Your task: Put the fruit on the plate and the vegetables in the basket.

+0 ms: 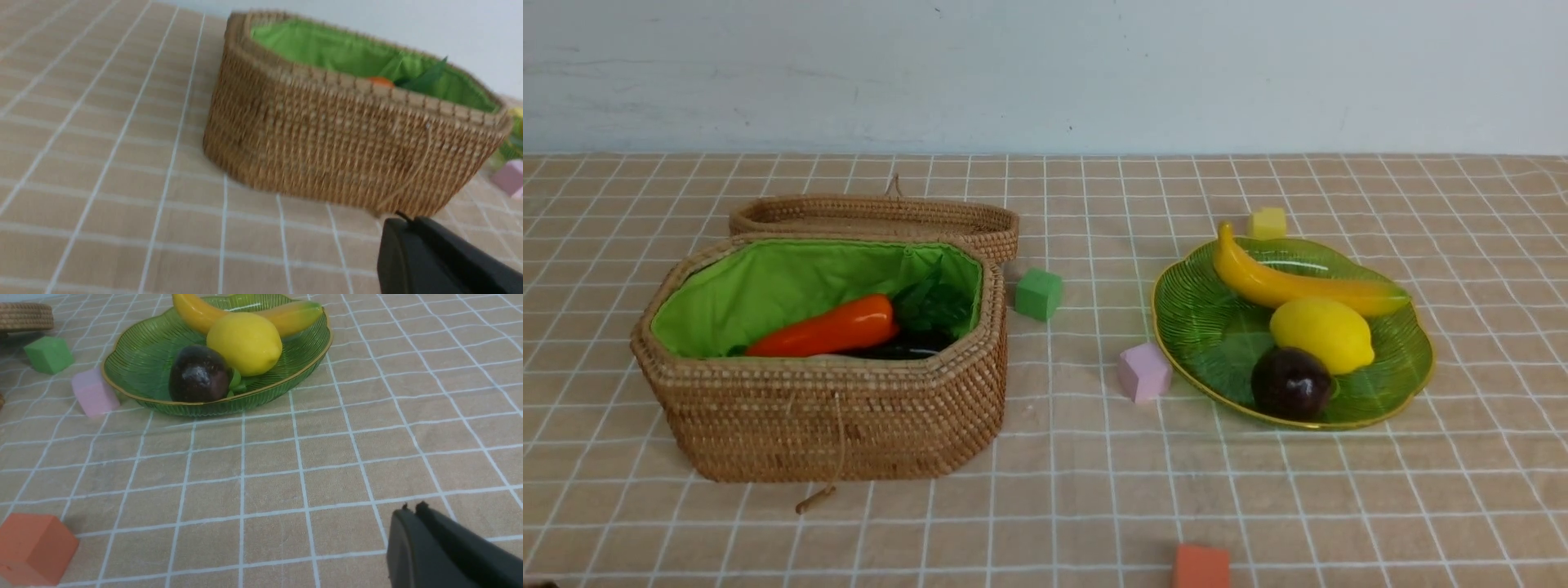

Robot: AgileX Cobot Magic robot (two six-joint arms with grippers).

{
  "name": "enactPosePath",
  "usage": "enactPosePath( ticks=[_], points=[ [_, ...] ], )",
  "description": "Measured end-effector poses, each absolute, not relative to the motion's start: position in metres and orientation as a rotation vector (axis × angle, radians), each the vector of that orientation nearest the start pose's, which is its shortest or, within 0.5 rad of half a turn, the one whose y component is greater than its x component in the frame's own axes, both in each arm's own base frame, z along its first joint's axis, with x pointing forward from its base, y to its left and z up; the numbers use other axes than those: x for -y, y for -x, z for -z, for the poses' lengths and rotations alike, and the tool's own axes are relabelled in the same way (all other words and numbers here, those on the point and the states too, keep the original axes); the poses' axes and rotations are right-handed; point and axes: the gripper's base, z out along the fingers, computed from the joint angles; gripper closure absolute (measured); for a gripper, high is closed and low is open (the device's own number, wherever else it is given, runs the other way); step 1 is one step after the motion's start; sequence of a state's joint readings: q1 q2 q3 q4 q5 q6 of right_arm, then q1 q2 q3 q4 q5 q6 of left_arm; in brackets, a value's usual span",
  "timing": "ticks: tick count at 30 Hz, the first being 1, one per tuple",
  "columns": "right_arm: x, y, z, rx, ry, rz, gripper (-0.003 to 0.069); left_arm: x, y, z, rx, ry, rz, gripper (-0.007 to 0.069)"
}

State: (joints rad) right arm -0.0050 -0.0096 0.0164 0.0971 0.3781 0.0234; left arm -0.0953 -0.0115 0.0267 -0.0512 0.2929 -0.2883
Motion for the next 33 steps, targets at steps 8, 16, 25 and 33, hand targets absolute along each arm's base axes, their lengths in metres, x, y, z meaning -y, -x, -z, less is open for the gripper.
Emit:
enactPosePath(
  ticks=[8,16,25,33],
  points=[
    [-0.0030,-0.0524,-0.1743,-1.866,-0.086,-0.108,0.0629,0.0058,-0.0523,-0.1700,-1.867,0.296,0.358,0.0637],
    [-0.0030,-0.0524,-0.1743,-1.866,-0.087,-0.109,0.0622,0.0057,-0.0523,-0.1700,-1.867,0.298,0.359,0.0637],
    [-0.0030,-0.0524,-0.1743,-1.866,-0.087,-0.109,0.0613,0.0057,-0.0523,-0.1700,-1.867,0.298,0.359,0.0637],
    [-0.0030,-0.0524,-0.1743,-1.866,-0.087,-0.109,0.0603,0.0057,-0.0523,-0.1700,-1.867,0.297,0.358,0.0637]
  ],
)
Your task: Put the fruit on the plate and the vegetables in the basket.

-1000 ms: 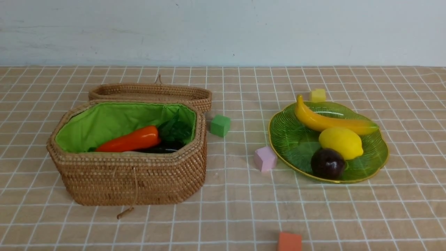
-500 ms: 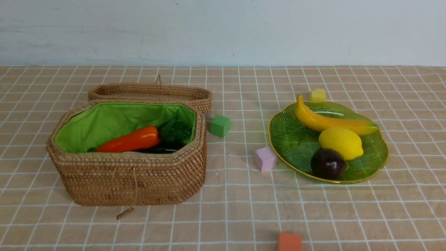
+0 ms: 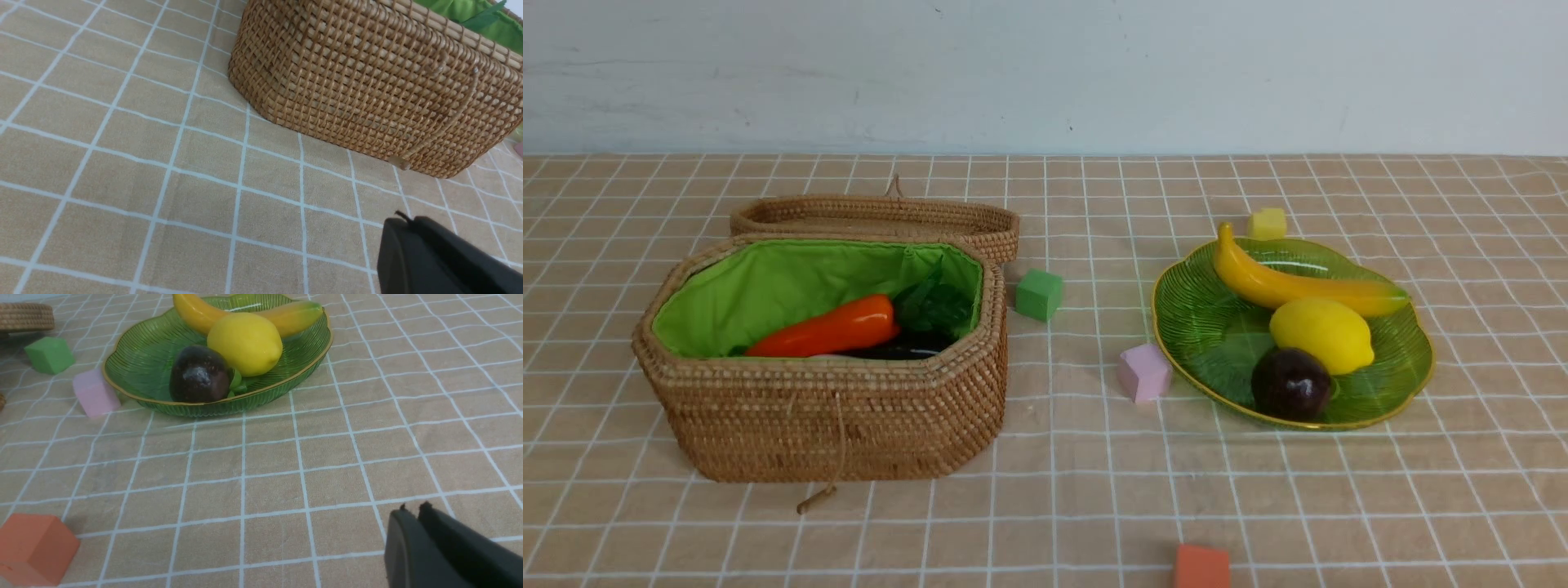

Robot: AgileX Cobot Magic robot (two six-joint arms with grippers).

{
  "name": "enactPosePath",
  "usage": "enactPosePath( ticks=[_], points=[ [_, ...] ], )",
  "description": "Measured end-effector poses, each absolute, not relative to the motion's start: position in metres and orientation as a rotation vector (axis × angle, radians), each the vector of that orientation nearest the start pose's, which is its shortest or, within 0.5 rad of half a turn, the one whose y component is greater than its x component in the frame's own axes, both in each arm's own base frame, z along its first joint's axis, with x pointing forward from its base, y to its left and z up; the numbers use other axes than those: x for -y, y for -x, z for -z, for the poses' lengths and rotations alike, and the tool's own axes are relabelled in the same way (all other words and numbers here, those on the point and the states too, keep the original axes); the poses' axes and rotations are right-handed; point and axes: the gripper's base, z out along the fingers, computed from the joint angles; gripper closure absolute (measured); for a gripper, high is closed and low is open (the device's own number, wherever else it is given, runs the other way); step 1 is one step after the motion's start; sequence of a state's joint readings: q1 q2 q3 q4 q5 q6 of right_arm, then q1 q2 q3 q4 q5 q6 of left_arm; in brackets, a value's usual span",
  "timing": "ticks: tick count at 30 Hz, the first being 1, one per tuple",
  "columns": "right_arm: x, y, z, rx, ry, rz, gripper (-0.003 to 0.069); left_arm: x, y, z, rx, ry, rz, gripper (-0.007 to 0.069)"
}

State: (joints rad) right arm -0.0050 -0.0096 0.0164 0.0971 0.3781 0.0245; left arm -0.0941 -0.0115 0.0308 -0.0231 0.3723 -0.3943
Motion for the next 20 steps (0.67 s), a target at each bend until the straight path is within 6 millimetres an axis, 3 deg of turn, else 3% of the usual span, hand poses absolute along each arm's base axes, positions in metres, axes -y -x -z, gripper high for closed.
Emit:
enactPosePath(
  ticks=[20],
  points=[
    [-0.0030,-0.0524,-0.1743,-1.866,-0.087,-0.109,0.0581,0.0057,-0.0523,-0.1700,-1.867,0.298,0.358,0.0620]
  ],
)
